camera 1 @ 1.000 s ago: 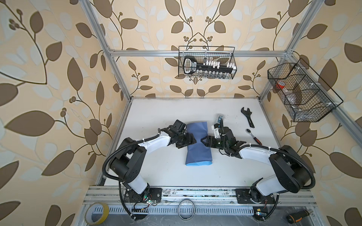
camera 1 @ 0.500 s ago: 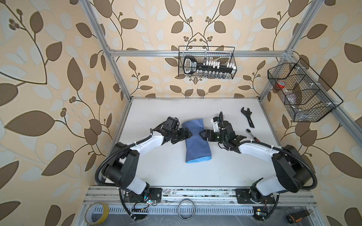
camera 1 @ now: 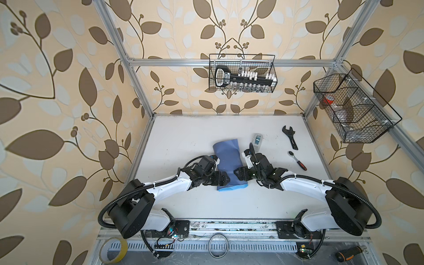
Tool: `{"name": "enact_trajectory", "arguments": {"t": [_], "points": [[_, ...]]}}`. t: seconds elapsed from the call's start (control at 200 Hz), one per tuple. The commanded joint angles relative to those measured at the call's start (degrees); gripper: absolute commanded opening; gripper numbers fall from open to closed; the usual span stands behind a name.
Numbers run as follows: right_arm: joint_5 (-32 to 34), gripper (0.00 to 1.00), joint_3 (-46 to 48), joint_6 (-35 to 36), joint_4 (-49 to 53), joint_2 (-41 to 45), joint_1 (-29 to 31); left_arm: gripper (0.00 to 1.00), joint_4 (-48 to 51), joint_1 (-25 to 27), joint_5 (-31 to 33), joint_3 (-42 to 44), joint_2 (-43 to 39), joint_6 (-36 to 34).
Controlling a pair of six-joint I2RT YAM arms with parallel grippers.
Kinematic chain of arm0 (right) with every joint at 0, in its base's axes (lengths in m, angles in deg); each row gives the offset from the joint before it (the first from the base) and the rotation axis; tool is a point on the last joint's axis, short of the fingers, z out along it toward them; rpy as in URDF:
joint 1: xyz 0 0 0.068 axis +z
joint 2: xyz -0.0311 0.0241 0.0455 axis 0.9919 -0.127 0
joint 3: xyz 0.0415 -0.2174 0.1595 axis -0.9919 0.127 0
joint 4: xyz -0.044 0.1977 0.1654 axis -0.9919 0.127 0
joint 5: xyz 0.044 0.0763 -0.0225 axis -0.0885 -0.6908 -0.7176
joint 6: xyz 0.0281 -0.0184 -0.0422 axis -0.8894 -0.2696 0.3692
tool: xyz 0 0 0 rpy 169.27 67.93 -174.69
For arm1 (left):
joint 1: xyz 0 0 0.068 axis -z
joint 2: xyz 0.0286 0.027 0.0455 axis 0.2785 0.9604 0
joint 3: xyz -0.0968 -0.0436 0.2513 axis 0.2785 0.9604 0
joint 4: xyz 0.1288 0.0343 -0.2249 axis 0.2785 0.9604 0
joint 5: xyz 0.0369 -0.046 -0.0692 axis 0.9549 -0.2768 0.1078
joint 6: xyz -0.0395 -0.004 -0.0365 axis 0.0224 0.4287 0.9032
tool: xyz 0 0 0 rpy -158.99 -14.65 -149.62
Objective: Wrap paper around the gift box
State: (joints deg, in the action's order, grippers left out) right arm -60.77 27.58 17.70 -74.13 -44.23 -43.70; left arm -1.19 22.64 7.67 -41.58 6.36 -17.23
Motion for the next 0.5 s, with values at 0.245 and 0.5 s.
{"name": "enact_trajectory", "arguments": {"t": [0.245,0.5], "points": [[4.0,0.75,2.9,3.0,-0.8,-1.1,0.5,0.88,-3.3,0.0,5.3,-1.8,3.7,-3.9],[6.5,0.71,4.0,3.5,-1.4,-0.6,1.3,0.82,-4.2,0.5,7.7,-1.8,6.5,-4.4]]}}
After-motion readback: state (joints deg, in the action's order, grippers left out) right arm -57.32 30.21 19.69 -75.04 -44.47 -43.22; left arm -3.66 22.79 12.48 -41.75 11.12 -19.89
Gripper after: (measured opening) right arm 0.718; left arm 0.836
